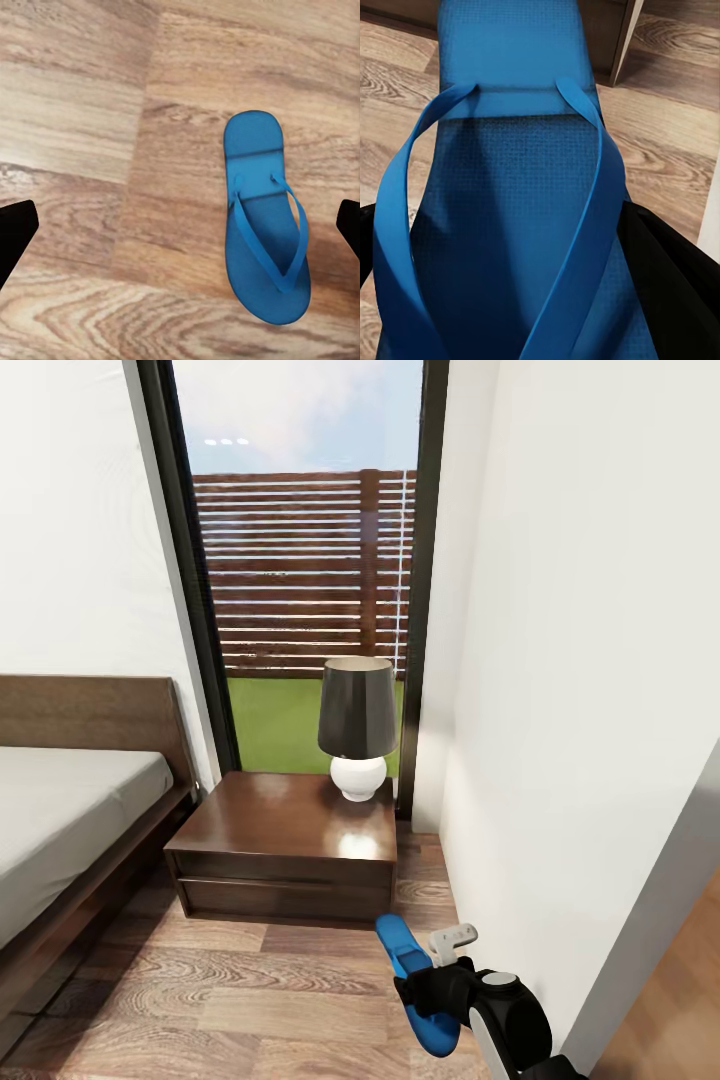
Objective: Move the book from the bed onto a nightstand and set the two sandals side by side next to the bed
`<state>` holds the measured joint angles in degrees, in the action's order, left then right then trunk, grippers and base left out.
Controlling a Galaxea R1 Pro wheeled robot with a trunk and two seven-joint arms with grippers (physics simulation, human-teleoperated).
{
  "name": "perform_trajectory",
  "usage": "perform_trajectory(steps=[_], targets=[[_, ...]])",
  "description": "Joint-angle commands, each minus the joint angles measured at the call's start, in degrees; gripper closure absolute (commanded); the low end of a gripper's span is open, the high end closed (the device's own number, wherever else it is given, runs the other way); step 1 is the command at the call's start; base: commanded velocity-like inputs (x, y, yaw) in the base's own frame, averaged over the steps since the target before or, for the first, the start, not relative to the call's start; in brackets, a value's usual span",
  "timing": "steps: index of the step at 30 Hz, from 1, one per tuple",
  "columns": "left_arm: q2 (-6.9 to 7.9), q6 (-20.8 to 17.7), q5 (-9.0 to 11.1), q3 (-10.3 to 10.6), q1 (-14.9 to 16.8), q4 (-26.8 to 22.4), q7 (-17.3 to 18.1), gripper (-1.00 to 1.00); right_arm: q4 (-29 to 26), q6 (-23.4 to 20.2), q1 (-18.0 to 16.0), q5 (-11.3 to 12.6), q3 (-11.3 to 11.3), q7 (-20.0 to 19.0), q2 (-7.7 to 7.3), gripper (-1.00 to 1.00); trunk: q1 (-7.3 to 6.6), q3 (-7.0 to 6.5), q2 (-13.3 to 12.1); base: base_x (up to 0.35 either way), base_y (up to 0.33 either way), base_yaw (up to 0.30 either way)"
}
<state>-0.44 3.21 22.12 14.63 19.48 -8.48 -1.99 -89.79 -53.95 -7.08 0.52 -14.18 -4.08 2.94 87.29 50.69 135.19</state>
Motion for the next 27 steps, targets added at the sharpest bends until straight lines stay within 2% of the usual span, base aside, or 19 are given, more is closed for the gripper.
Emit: perform_trajectory(steps=[1, 23, 27], targets=[[0.01, 0.2, 0.5, 0.5, 0.0, 0.0, -0.2, -1.0, 0.0, -0.3, 0.0, 0.0, 0.0, -0.1, 0.02, 1.0, -0.01, 0.06, 0.0, 0.0, 0.0, 0.0], [0.01, 0.2, 0.5, 0.5, 0.0, 0.0, -0.2, -1.0, 0.0, -0.3, 0.0, 0.0, 0.0, -0.1, 0.05, 1.0, -0.01, 0.06, 0.0, 0.0, 0.0, 0.0], [0.01, 0.2, 0.5, 0.5, 0.0, 0.0, -0.2, -1.0, 0.0, -0.3, 0.0, 0.0, 0.0, -0.1, 0.05, 1.0, 0.87, 0.77, 1.6, 0.0, 0.0, 0.0]])
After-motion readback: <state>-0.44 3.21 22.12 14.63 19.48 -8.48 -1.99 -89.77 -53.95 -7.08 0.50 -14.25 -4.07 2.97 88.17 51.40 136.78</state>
